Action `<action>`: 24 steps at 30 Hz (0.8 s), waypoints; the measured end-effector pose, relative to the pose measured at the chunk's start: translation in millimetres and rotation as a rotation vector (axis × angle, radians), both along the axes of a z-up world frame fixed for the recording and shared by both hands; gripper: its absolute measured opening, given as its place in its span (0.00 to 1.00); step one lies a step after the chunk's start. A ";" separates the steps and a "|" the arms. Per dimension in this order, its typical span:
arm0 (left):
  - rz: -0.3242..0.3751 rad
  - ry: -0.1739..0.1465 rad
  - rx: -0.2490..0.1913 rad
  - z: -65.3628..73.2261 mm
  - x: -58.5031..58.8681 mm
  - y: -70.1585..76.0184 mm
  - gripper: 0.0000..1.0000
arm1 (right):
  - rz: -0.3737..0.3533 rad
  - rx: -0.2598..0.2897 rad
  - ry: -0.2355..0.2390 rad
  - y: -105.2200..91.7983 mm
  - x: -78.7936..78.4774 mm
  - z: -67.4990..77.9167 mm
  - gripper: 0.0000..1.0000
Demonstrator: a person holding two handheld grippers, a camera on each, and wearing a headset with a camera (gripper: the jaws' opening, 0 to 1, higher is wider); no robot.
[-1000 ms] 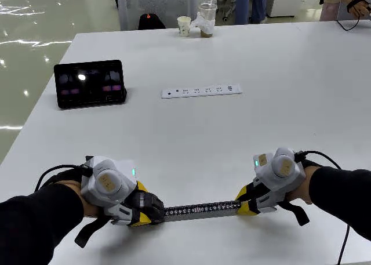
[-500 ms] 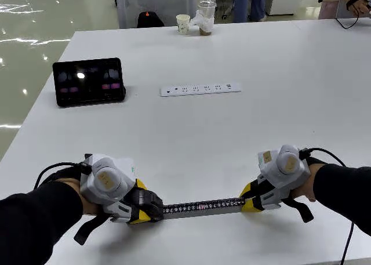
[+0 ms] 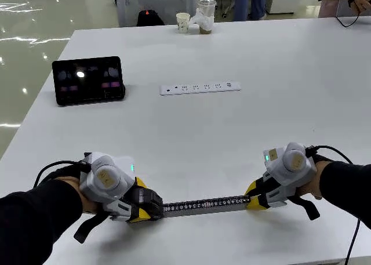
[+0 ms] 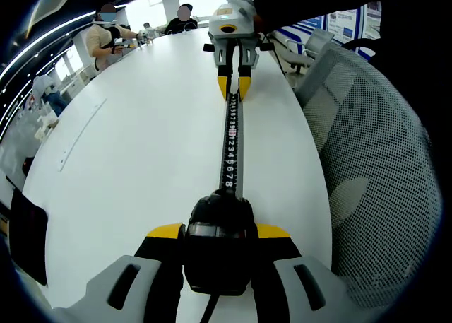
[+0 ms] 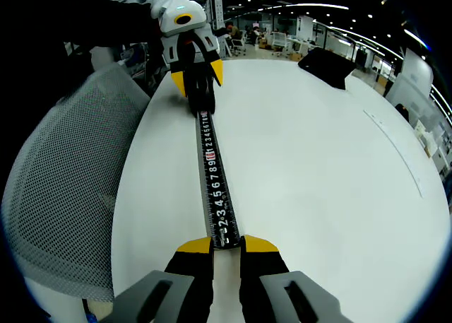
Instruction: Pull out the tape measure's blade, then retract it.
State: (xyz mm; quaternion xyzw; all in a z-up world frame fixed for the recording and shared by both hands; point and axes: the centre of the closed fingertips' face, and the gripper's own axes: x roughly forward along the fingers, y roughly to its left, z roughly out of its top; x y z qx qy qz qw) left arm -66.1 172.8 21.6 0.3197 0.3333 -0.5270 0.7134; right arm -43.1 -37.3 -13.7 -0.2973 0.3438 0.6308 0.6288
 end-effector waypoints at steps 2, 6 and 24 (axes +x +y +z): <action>0.000 0.000 0.000 0.1 0.0 0.3 0.31 | 0.001 0.000 0.000 -0.1 -0.1 0.3 0.10; 0.002 -0.001 0.000 0.3 -0.2 0.2 0.31 | 0.000 -0.007 -0.003 -6.4 1.3 0.7 0.10; 0.004 -0.007 0.001 1.2 -1.0 0.6 0.31 | -0.018 -0.008 0.007 -17.5 2.1 2.6 0.10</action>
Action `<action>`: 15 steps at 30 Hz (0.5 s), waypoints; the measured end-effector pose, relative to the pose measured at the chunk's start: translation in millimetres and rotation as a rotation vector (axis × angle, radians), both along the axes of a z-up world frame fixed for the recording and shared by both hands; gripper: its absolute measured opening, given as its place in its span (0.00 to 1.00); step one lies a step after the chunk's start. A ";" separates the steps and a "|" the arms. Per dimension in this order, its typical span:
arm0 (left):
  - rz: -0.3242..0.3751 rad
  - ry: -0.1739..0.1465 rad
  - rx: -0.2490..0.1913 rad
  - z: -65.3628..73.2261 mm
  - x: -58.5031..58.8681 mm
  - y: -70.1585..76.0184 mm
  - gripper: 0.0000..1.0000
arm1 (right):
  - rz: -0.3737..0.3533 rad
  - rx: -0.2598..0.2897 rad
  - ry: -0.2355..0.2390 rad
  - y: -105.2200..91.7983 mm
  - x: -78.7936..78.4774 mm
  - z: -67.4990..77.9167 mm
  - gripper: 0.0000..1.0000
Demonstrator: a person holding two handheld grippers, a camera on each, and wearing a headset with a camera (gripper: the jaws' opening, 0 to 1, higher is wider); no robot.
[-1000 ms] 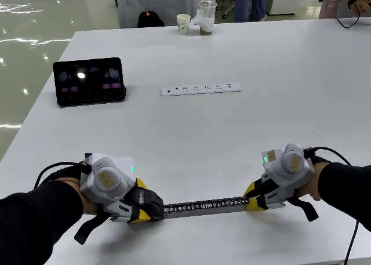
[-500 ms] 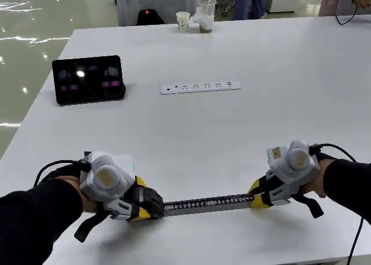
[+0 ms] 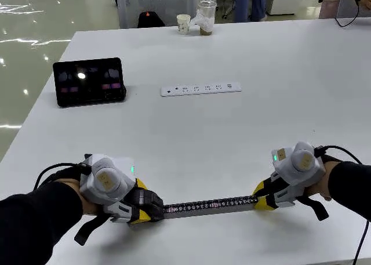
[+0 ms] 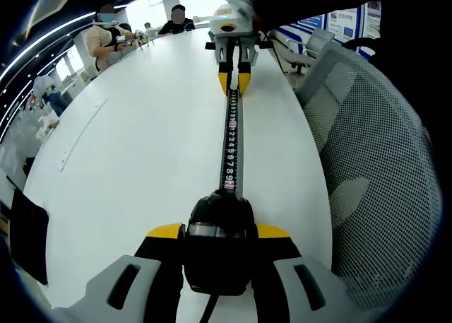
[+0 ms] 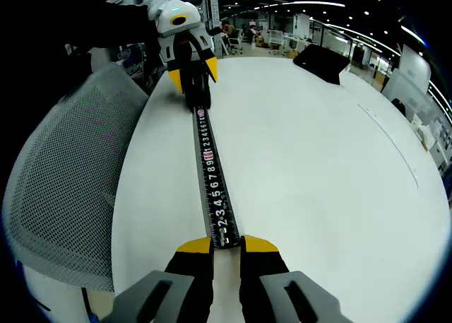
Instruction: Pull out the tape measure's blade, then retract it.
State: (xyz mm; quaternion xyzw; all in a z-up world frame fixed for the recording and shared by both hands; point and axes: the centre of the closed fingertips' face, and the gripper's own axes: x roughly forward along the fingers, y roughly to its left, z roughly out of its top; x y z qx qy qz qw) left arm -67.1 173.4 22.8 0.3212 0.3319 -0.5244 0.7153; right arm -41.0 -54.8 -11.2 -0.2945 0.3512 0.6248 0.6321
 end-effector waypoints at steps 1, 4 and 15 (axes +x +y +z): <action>0.001 0.000 -0.001 0.0 -0.1 0.0 0.31 | -0.001 0.000 0.000 -0.5 -0.1 0.2 0.10; 0.003 0.002 -0.003 0.1 -0.4 -0.3 0.31 | -0.002 -0.002 0.000 -3.0 0.1 0.4 0.10; 0.001 0.004 -0.003 -0.2 0.3 -0.5 0.31 | -0.011 -0.004 0.001 -9.3 1.8 0.8 0.10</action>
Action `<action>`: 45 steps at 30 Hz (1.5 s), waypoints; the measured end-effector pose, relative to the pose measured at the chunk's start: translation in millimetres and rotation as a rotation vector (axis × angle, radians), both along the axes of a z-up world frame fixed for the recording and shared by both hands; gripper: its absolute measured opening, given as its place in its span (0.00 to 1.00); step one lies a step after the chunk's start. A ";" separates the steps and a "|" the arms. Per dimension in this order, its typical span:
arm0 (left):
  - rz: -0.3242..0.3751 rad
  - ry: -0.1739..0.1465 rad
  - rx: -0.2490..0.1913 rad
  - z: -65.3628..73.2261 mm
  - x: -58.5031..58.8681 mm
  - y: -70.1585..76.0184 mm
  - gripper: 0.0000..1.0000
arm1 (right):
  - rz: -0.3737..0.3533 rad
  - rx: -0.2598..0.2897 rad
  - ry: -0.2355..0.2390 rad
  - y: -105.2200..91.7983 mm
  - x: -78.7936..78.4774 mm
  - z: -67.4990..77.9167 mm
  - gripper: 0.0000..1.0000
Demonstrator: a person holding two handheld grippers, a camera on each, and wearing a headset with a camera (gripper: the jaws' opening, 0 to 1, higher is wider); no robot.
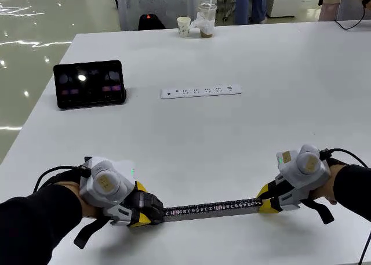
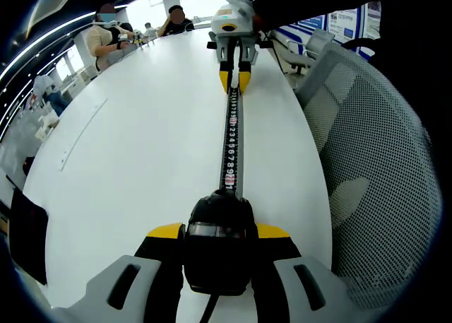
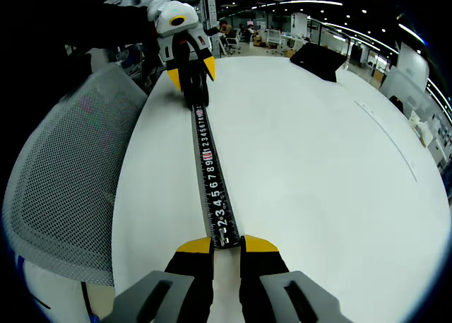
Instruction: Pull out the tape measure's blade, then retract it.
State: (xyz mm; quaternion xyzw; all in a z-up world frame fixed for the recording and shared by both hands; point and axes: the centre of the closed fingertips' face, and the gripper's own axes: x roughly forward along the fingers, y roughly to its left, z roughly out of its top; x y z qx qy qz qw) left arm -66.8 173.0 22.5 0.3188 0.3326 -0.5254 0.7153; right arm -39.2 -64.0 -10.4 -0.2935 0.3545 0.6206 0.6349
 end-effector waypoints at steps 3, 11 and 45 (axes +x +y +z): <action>0.000 -0.001 0.000 -0.2 0.0 -0.2 0.31 | -0.002 0.000 0.001 -1.4 0.4 0.1 0.10; 0.001 -0.002 0.000 -0.7 0.9 -0.4 0.31 | -0.011 -0.001 0.005 -5.2 0.9 -1.1 0.10; 0.004 0.005 0.007 -0.5 1.2 -1.9 0.32 | -0.070 -0.017 0.026 -8.6 1.6 -0.7 0.12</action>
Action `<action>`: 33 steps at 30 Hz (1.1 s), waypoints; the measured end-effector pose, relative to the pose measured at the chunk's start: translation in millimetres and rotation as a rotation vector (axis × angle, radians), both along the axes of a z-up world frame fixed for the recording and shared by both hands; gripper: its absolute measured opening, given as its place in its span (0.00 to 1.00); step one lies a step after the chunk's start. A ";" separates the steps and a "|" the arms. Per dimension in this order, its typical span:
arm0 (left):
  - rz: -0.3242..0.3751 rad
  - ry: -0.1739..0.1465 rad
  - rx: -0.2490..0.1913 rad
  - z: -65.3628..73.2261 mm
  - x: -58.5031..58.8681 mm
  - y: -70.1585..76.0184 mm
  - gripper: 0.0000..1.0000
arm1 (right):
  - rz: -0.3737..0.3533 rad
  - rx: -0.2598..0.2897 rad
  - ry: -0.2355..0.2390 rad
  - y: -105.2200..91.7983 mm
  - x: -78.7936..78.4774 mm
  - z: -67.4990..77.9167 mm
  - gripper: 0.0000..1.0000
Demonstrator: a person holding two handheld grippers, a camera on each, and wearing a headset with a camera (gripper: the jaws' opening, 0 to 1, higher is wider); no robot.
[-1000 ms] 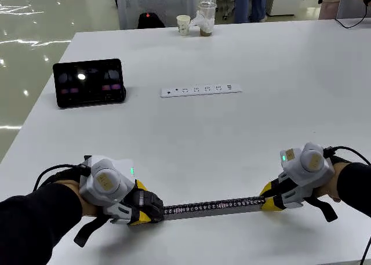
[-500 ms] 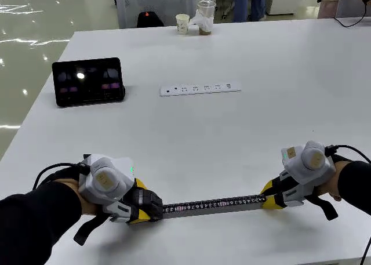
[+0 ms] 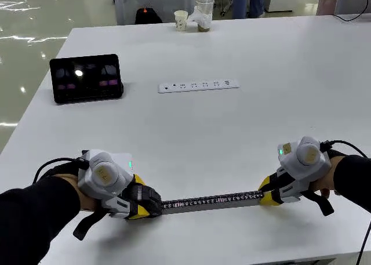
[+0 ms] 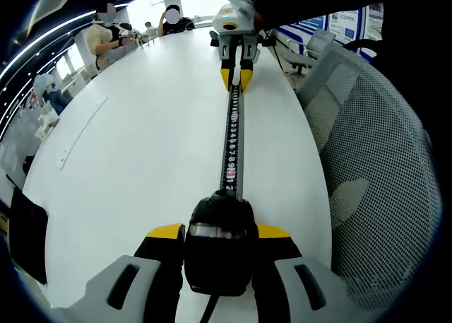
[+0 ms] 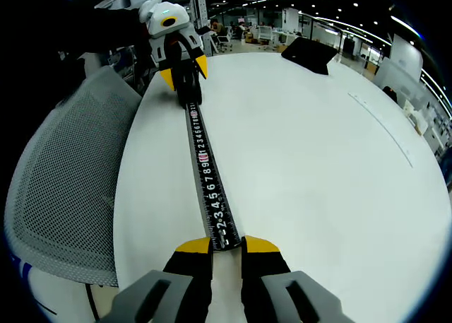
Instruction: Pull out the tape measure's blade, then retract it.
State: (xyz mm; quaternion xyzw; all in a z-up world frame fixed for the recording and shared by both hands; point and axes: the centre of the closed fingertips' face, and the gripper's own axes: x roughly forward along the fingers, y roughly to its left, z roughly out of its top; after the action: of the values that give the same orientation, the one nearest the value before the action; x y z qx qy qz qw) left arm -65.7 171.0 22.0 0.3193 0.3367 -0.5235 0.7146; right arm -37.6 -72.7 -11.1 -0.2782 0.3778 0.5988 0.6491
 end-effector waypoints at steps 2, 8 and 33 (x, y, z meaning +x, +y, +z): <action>-0.003 0.003 0.005 -0.1 0.0 -0.3 0.32 | 0.008 -0.005 0.001 0.3 0.0 -0.6 0.12; -0.011 0.009 0.020 -0.8 0.7 0.1 0.32 | 0.008 -0.013 -0.003 1.0 -0.9 -0.5 0.12; 0.038 0.044 0.033 17.8 3.5 18.0 0.40 | 0.111 -0.135 -0.050 2.5 -3.8 -2.7 0.16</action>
State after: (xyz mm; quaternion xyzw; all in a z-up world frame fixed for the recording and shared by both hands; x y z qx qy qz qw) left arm -62.2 189.0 39.8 0.3128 0.3670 -0.5112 0.7115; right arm -41.4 -70.1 -13.8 -0.3568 0.3848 0.6000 0.6039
